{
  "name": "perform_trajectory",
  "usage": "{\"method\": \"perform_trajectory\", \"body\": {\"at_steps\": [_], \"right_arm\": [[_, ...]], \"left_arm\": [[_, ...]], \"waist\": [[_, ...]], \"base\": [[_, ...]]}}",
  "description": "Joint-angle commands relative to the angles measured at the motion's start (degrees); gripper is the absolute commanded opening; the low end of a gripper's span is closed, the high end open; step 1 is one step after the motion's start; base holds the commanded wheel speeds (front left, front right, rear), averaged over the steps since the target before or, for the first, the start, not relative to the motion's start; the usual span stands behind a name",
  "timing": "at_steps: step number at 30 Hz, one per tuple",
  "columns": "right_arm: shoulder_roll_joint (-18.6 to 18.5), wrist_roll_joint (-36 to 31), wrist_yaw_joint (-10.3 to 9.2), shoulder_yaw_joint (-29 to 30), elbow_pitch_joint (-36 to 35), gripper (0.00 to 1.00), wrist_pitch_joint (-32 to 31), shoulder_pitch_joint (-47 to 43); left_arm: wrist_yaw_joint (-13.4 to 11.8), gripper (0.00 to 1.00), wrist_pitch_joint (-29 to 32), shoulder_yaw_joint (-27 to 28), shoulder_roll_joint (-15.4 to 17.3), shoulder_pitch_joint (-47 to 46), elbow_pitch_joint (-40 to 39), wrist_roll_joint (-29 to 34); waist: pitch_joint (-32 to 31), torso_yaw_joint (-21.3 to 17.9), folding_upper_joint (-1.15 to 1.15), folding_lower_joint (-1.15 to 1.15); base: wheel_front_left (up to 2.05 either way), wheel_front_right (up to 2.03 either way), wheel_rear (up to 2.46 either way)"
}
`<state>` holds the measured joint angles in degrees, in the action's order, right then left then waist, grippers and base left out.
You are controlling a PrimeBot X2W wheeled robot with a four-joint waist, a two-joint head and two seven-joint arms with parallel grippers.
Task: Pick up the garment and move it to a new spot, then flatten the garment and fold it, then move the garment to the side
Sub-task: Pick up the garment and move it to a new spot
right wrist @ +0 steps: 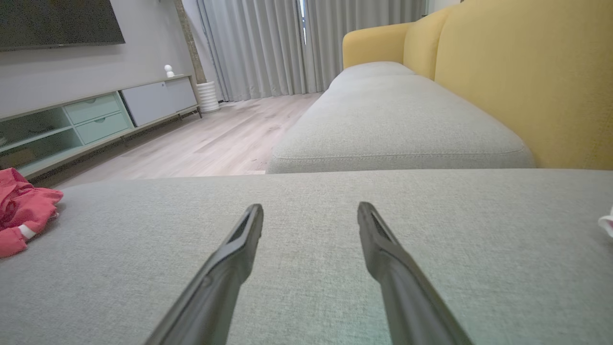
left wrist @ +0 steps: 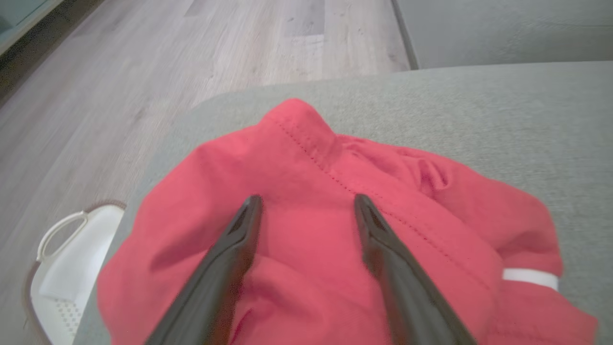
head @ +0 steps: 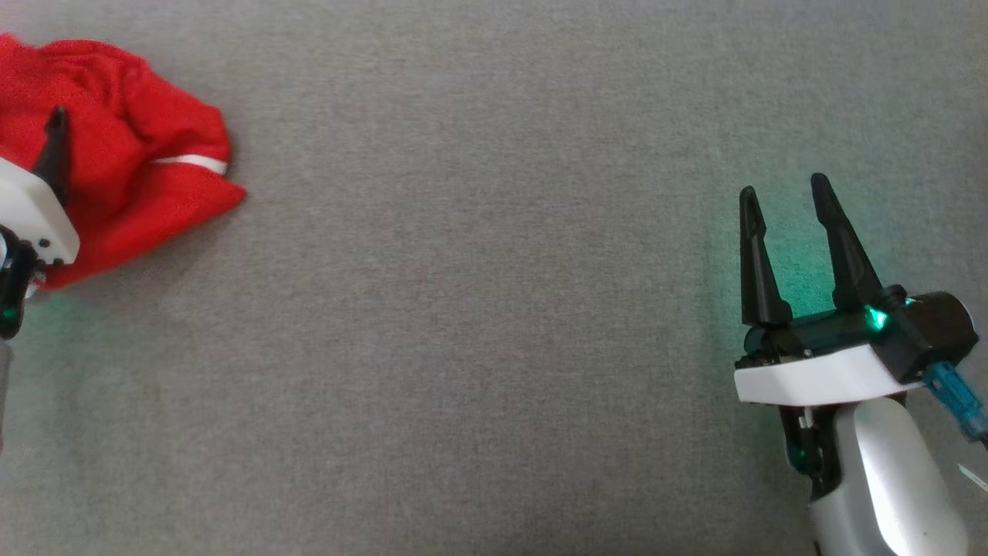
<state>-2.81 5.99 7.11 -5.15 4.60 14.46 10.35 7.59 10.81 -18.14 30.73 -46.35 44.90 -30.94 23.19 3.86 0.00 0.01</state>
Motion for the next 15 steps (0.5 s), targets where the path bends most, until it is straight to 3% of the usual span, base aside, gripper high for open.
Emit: {"method": "perform_trajectory", "body": {"at_steps": [1,2,3,4,15], "right_arm": [[-0.1,-0.1,0.37,-1.2,-2.2,1.0,0.5,1.2],[-0.1,-0.1,0.37,-1.1,-2.4,1.0,0.5,1.2],[-0.1,0.0,0.37,-1.1,-2.4,1.0,0.5,1.3],[-0.1,0.0,0.37,-1.1,-2.5,1.0,0.5,1.3],[-0.1,1.0,0.37,-0.9,-1.7,1.0,0.5,1.3]], "left_arm": [[-0.1,1.0,0.6,1.5,3.4,-2.9,0.6,-0.9],[-0.1,0.6,0.8,1.1,3.2,-3.3,1.5,-1.3],[-0.1,0.09,0.5,0.8,3.1,-3.7,2.0,-1.7],[-0.1,0.0,-0.2,0.4,3.1,-4.0,2.2,-2.0],[-0.1,0.0,-23.1,-2.3,4.1,-9.4,-3.9,0.6]], "waist": [[1.0,-0.9,0.0,-0.01],[1.1,-1.0,0.0,-0.01],[1.2,-1.1,0.0,-0.01],[1.2,-1.1,0.0,-0.01],[-2.4,-0.7,0.0,-0.01]], "base": [[0.0,0.0,0.0],[0.0,0.0,0.0],[0.0,0.0,0.0],[0.0,0.0,0.0],[0.0,0.0,0.0]]}}
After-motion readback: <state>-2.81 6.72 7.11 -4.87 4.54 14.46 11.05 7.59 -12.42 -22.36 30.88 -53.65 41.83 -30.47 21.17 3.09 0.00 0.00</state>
